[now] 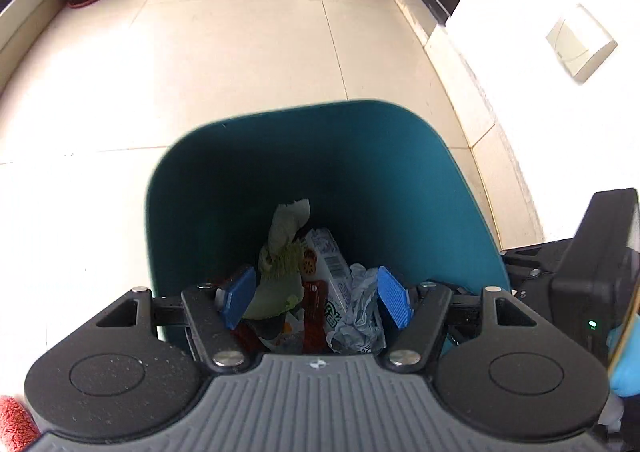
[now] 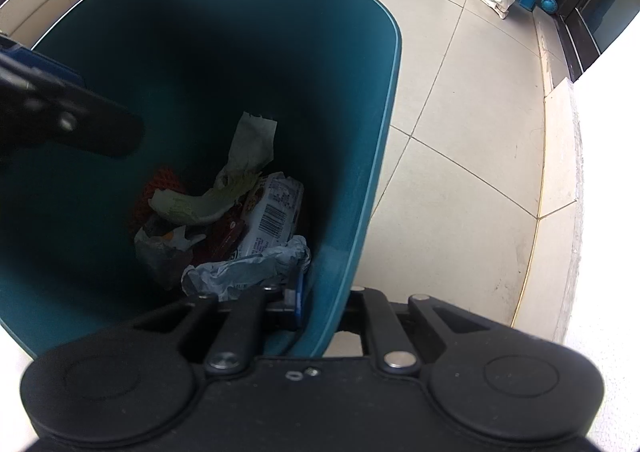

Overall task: Collect trash
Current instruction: 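Lower the left gripper to the yellow oat snack wrapper and grasp it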

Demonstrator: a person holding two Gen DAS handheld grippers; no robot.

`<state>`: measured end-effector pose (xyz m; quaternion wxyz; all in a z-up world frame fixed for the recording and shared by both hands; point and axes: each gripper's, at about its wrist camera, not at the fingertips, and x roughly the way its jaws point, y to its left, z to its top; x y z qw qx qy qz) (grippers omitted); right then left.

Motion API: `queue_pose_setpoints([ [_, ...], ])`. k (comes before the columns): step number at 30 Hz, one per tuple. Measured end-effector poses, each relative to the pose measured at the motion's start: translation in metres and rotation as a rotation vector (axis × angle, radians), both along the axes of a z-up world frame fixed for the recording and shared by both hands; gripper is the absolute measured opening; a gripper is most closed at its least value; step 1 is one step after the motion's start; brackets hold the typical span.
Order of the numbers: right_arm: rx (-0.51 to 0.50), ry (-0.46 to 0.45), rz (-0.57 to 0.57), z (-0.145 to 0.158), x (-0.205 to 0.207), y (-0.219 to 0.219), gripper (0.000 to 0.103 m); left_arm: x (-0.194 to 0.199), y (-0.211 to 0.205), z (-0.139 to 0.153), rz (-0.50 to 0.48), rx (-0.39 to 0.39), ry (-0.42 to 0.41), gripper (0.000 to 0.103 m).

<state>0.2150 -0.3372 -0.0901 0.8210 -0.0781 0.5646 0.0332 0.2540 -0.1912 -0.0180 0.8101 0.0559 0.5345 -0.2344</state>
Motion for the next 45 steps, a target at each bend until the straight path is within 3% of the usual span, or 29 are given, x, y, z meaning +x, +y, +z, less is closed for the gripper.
queue_pose_setpoints([
  [3,0.0,0.0,0.0,0.0,0.0,0.0,0.01,-0.005,0.026,0.024,0.045,-0.028,-0.054,0.074],
  [8,-0.001,0.001,0.0,0.0,0.0,0.001,0.01,-0.006,0.075,0.042,0.161,-0.047,-0.099,0.075],
  [16,-0.004,0.003,0.003,-0.001,-0.001,0.002,0.01,-0.007,0.168,0.02,0.372,-0.01,-0.067,0.075],
  [23,-0.01,0.009,0.001,-0.002,0.001,0.003,0.009,0.001,0.24,-0.05,0.486,0.081,0.014,0.075],
  [28,-0.017,0.013,0.003,-0.004,0.004,0.005,0.009,0.008,0.298,-0.122,0.602,0.029,0.168,0.075],
  [34,-0.027,0.014,0.009,-0.007,0.005,0.008,0.009,0.007,0.325,-0.199,0.701,0.049,0.317,0.075],
  [40,-0.041,0.016,0.014,-0.01,0.005,0.014,0.01,0.01,0.333,-0.24,0.737,0.038,0.351,0.073],
  [45,-0.044,0.017,0.015,-0.012,0.006,0.016,0.01,-0.001,0.35,-0.266,0.789,0.032,0.383,0.057],
])
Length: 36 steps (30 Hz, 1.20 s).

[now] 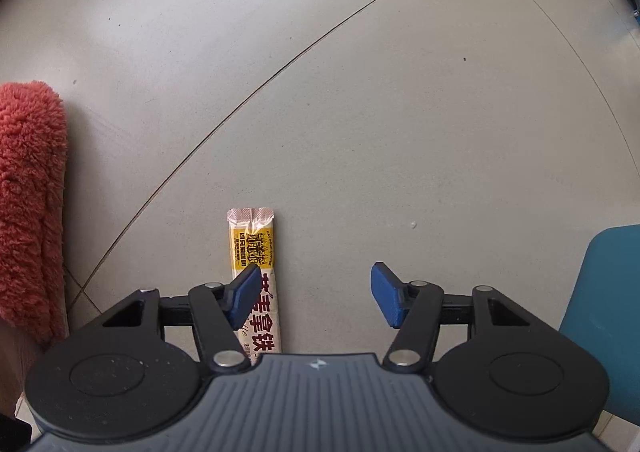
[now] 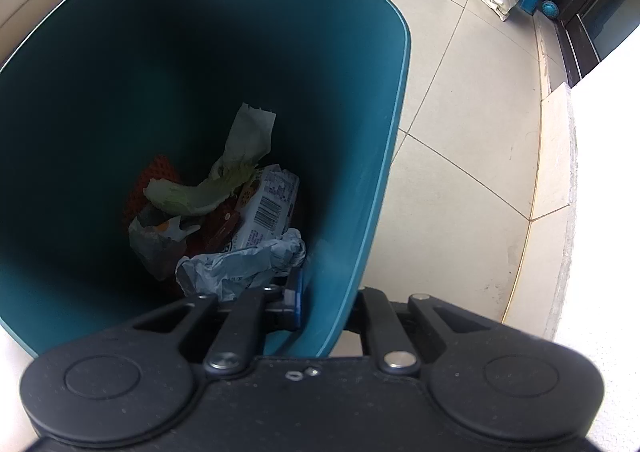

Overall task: Collect trash
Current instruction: 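Lower the left gripper to the yellow oat snack wrapper and grasp it, then carry the snack wrapper into the wastebasket with the left gripper and release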

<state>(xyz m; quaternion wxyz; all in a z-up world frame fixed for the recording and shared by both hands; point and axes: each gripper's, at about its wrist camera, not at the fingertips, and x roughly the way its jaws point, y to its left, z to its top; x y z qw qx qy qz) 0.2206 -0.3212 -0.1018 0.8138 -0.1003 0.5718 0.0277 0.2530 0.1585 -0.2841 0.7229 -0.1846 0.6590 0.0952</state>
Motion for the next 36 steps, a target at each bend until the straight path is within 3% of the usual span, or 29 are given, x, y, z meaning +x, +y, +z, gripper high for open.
queue_pose_setpoints([
  [6,-0.002,0.002,0.0,-0.001,0.001,0.001,0.01,-0.006,0.005,-0.006,0.004,0.022,0.006,0.049],
  [11,-0.003,0.002,0.002,-0.002,0.001,0.001,0.01,-0.012,0.007,-0.005,-0.001,0.052,0.021,0.032],
  [14,-0.003,0.002,0.003,-0.002,0.0,0.001,0.01,-0.015,0.012,-0.005,0.002,0.048,0.023,0.032],
  [20,-0.002,0.001,0.001,-0.002,0.0,0.001,0.01,-0.016,0.013,-0.005,-0.028,0.113,0.042,0.032],
  [24,-0.001,0.001,0.0,-0.002,0.0,0.001,0.01,-0.017,0.012,-0.008,-0.004,0.097,0.051,0.032],
  [27,0.0,0.001,-0.001,-0.002,0.0,0.0,0.01,-0.018,0.0,-0.008,-0.041,0.123,0.049,0.032],
  [29,0.001,0.001,-0.001,-0.002,0.0,0.0,0.01,-0.019,-0.007,-0.007,-0.06,0.126,0.035,0.022],
  [36,0.003,-0.001,-0.003,-0.001,0.0,0.0,0.01,-0.007,-0.019,-0.013,-0.082,0.175,0.078,0.019],
])
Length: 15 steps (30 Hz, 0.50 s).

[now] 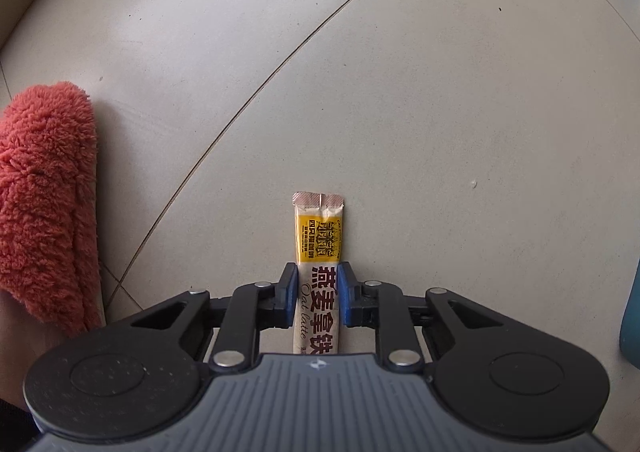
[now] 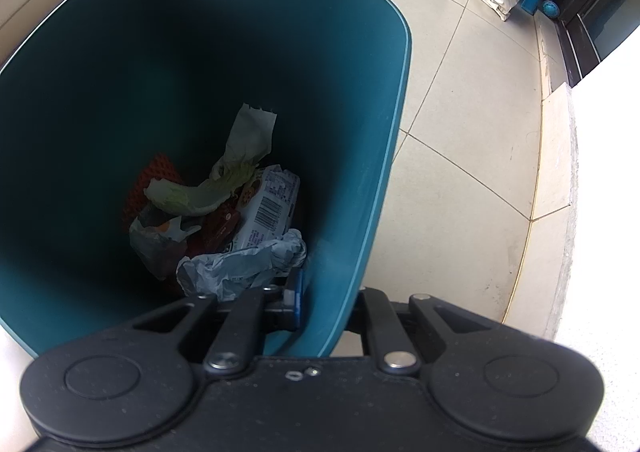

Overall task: Collect trash
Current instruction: 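Carry the snack wrapper into the wastebasket with the left gripper and release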

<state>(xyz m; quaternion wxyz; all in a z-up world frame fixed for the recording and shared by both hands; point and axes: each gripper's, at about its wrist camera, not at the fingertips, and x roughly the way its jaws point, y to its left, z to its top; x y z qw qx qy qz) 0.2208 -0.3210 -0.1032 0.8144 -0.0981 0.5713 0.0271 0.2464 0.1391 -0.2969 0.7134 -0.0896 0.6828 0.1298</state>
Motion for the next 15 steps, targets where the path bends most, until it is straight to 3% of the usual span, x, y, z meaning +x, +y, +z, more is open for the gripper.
queue_pose_setpoints([
  [6,0.0,-0.003,-0.002,0.001,0.0,0.0,0.01,0.001,-0.017,0.044,-0.018,0.013,-0.052,0.019],
  [15,0.01,-0.007,-0.011,0.003,0.0,-0.003,0.009,0.001,-0.067,0.161,-0.149,0.011,-0.252,0.019],
])
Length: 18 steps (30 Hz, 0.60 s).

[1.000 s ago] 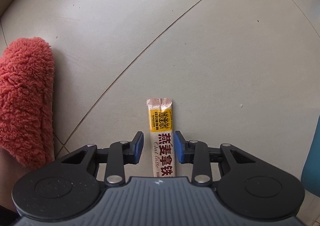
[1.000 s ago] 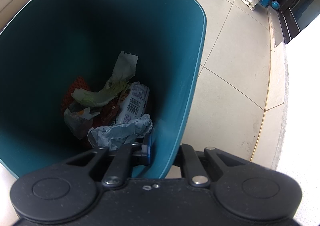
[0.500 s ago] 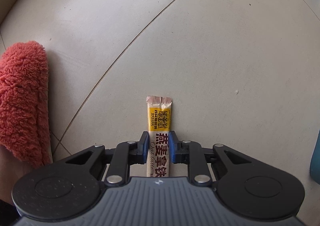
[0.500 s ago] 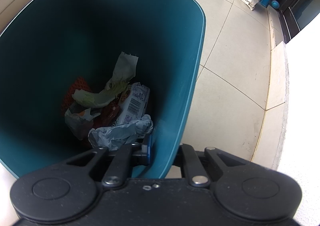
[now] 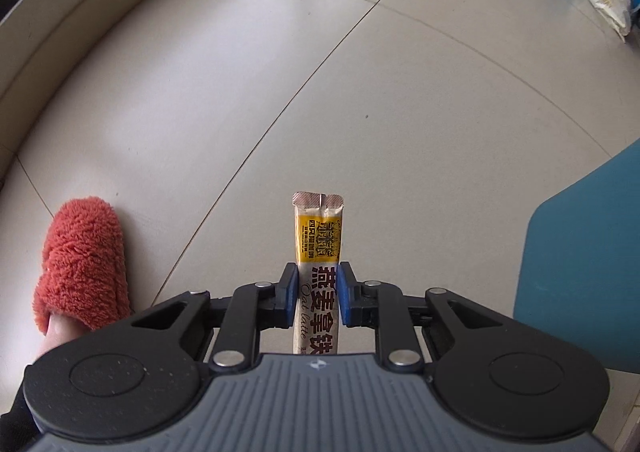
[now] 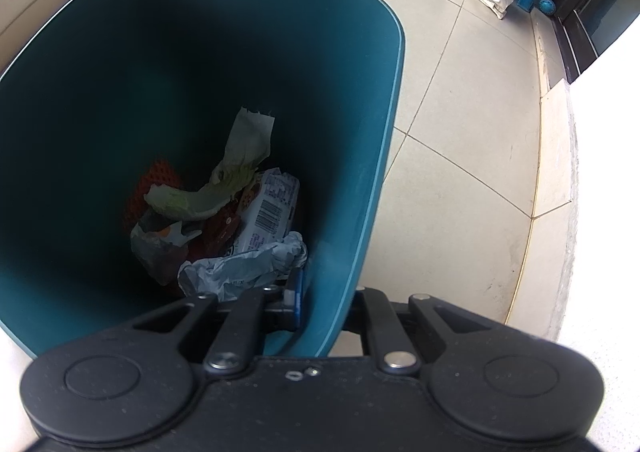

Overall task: Collect trash
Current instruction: 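Carry the snack wrapper into the wastebasket with the left gripper and release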

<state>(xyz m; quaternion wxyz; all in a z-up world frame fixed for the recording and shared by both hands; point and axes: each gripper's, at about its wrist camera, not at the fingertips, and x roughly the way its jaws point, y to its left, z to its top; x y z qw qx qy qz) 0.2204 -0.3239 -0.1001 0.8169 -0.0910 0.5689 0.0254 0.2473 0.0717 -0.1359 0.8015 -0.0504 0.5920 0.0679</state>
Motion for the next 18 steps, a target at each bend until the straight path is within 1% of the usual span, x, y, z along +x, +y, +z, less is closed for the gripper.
queue_pose_setpoints([
  [1,0.002,0.0,0.0,0.0,0.0,-0.001,0.009,-0.001,-0.004,0.011,-0.014,0.002,-0.019,0.019],
  [2,0.005,-0.001,0.0,0.001,0.0,-0.001,0.009,-0.003,-0.012,0.032,-0.033,0.001,-0.045,0.019],
  [6,0.012,-0.003,-0.002,0.003,0.0,-0.004,0.009,-0.007,-0.027,0.089,-0.093,-0.003,-0.138,0.019],
  [10,0.014,-0.004,-0.003,0.004,0.0,-0.004,0.009,-0.006,-0.049,0.153,-0.154,-0.039,-0.238,0.019],
  [12,0.014,-0.004,-0.003,0.004,0.0,-0.004,0.009,-0.005,-0.063,0.178,-0.193,-0.04,-0.281,0.019],
  [16,0.014,-0.005,-0.003,0.005,-0.001,-0.004,0.009,-0.003,-0.1,0.223,-0.294,-0.101,-0.364,0.019],
  [18,0.015,-0.006,-0.003,0.006,0.0,-0.004,0.009,-0.003,-0.122,0.24,-0.344,-0.134,-0.397,0.019],
])
